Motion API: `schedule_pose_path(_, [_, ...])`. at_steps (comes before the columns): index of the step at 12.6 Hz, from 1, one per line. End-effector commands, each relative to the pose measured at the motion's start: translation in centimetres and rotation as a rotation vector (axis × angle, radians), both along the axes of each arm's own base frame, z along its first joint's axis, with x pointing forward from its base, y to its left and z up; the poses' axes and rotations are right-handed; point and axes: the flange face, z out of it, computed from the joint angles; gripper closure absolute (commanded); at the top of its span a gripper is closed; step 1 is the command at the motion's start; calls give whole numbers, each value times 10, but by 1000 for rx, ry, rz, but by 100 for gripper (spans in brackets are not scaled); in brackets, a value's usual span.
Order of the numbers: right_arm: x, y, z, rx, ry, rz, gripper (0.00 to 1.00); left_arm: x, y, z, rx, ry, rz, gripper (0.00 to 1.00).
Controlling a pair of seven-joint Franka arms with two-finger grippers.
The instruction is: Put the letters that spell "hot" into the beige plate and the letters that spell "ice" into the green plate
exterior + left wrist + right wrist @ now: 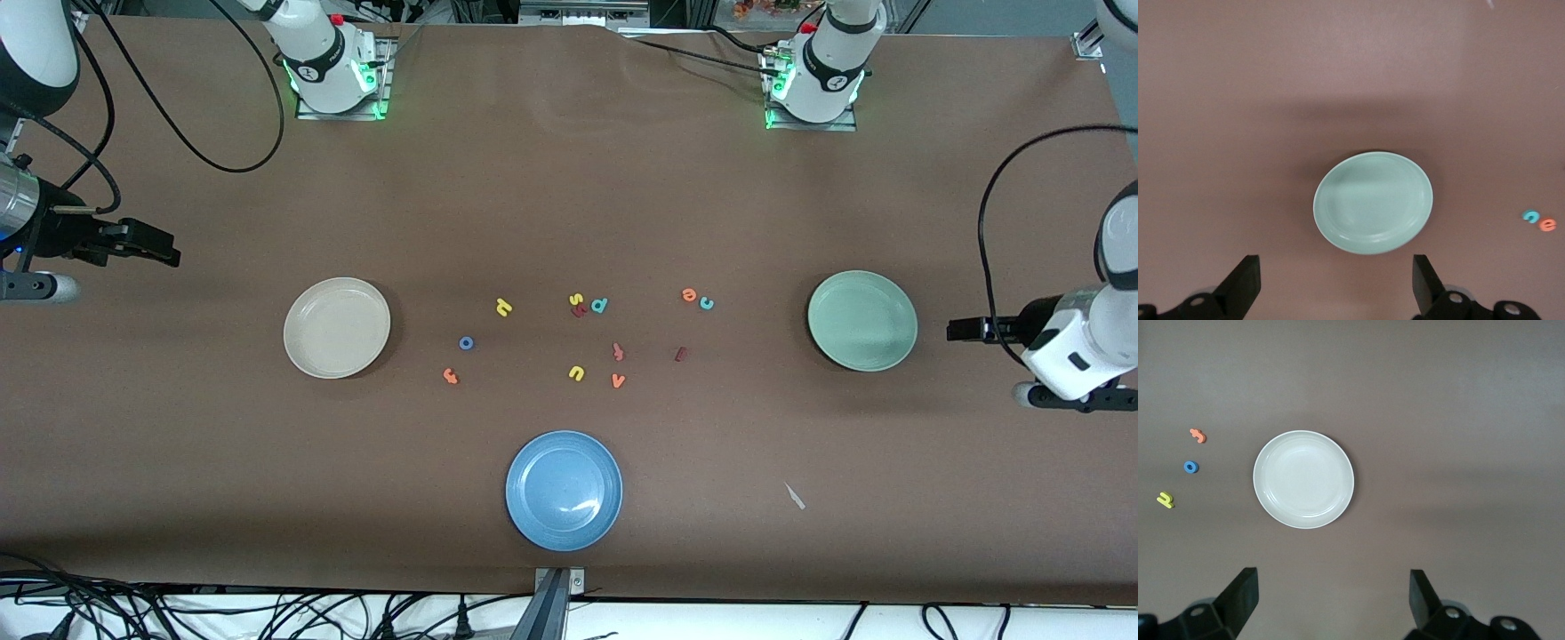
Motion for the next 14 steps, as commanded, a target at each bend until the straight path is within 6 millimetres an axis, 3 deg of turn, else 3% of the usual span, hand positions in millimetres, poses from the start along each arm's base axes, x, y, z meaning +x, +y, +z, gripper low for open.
schedule_pose_path(1, [5, -2, 6, -1, -28, 4, 0, 8, -10, 25, 3, -40, 88, 0])
schedule_pose_path(4, [6, -2, 6, -4, -32, 6, 0, 10, -5, 35, 7, -66, 115, 0])
schedule_pose_path(14, [6, -2, 8, -3, -39, 6, 0, 8, 2, 27, 13, -47, 110, 0])
